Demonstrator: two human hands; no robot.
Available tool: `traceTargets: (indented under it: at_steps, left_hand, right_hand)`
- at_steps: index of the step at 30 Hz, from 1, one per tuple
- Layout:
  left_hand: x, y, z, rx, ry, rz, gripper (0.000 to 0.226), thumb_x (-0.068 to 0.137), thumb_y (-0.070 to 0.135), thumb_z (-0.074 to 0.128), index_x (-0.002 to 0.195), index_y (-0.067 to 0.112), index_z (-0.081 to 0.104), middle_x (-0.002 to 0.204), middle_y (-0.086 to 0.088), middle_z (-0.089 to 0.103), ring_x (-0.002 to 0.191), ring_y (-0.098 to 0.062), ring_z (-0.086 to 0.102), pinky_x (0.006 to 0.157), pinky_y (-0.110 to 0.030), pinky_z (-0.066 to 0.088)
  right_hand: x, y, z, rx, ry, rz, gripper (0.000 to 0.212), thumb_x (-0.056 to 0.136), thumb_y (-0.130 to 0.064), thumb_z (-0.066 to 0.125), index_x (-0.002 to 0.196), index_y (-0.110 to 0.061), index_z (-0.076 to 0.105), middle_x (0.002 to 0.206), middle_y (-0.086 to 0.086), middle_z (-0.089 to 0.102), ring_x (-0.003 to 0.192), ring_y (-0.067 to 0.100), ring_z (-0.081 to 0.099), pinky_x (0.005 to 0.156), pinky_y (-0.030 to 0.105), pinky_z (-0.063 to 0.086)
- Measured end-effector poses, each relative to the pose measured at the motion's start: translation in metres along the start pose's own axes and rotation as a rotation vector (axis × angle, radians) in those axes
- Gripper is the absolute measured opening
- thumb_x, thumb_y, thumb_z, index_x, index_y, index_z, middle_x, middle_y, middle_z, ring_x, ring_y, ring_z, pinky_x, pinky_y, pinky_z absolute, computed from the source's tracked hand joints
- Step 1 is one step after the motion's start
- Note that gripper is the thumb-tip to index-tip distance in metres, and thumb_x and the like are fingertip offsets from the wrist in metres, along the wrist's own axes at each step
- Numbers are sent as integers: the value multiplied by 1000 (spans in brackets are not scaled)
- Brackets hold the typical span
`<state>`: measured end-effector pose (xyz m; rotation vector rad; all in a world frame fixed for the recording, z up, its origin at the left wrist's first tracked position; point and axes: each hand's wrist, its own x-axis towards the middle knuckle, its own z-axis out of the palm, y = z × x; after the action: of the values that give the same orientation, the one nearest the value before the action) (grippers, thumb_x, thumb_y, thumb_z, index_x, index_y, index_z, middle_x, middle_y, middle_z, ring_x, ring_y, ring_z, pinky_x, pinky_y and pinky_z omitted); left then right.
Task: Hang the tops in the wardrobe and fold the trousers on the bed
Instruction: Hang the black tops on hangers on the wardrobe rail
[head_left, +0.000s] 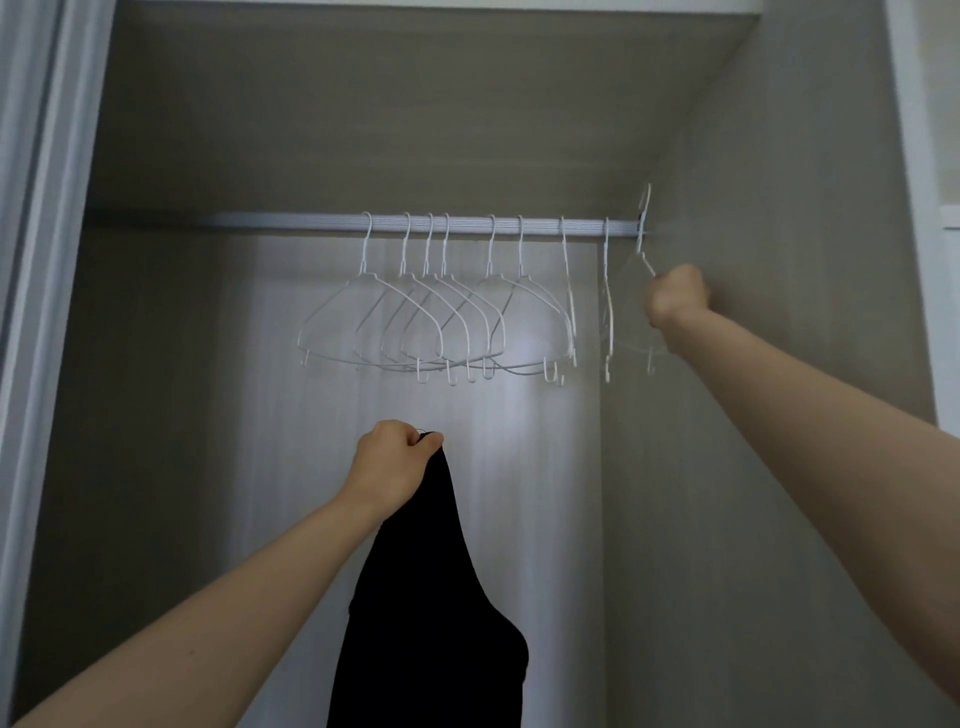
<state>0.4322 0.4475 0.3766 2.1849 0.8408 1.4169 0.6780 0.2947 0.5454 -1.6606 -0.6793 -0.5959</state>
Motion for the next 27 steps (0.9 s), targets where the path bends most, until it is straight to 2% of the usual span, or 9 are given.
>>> traceTargets:
  at_steps: [3,7,10,12,19,20,23,25,27]
  left_hand:
    - [-4,-4,-7,39,4,14,51,95,25,58,56,15,27,56,-4,30,55,-21,32,54,-31,26]
    - [-15,-9,-16,195,0,62,52,96,26,56,55,14,26,50,0,30,47,-16,31,48,-30,25]
    - [-27,-13,-21,266,-17,87,53,96,26,56,54,12,27,48,-1,30,45,-15,32,46,-28,24]
    - [-34,-16,-24,279,-40,88,54,96,26,56,53,12,27,48,-1,31,45,-15,33,45,-27,24]
    - [-49,-22,-28,244,-116,-28,49,95,24,56,53,11,34,51,-3,37,48,-17,38,46,-26,27]
    - [-49,-24,-28,217,-135,-59,45,94,23,56,55,10,39,52,-4,39,49,-18,40,48,-27,30]
    - [-55,-32,-25,118,-217,-156,27,88,19,58,64,7,53,57,-6,48,54,-22,48,53,-27,37]
    - [-62,-35,-22,109,-242,-165,26,86,19,57,64,7,54,57,-6,48,56,-22,50,55,-28,38]
    - [-69,-38,-18,137,-248,-159,31,89,22,56,61,9,49,54,-4,46,54,-21,49,53,-28,36]
  right_hand:
    - [-33,-2,-14,-19,19,-30,31,96,-3,42,116,17,56,124,33,56,118,45,52,92,40,43]
    - [-77,2,-29,15,13,-52,33,97,-3,39,115,19,55,123,35,55,118,46,51,92,40,41]
    - [-102,14,-34,90,-23,-43,29,97,-5,38,108,13,58,107,28,59,102,34,57,83,36,41]
    - [-116,24,-35,112,-56,-11,22,97,-7,38,107,5,54,97,18,50,89,23,47,73,30,36]
    - [-173,59,-37,212,-194,202,19,89,0,42,107,0,48,90,14,47,77,23,44,65,29,37]
    - [-185,63,-39,245,-242,256,19,89,-1,42,107,0,48,91,17,51,74,22,43,62,28,36]
    - [-219,80,-49,284,-381,370,27,92,1,40,115,10,50,117,31,57,77,20,43,58,25,30]
    - [-241,84,-60,282,-479,431,15,93,1,40,95,3,54,103,26,57,68,21,45,55,24,33]
    - [-258,91,-71,313,-594,545,21,97,-2,35,82,-6,50,95,17,57,60,20,44,45,21,38]
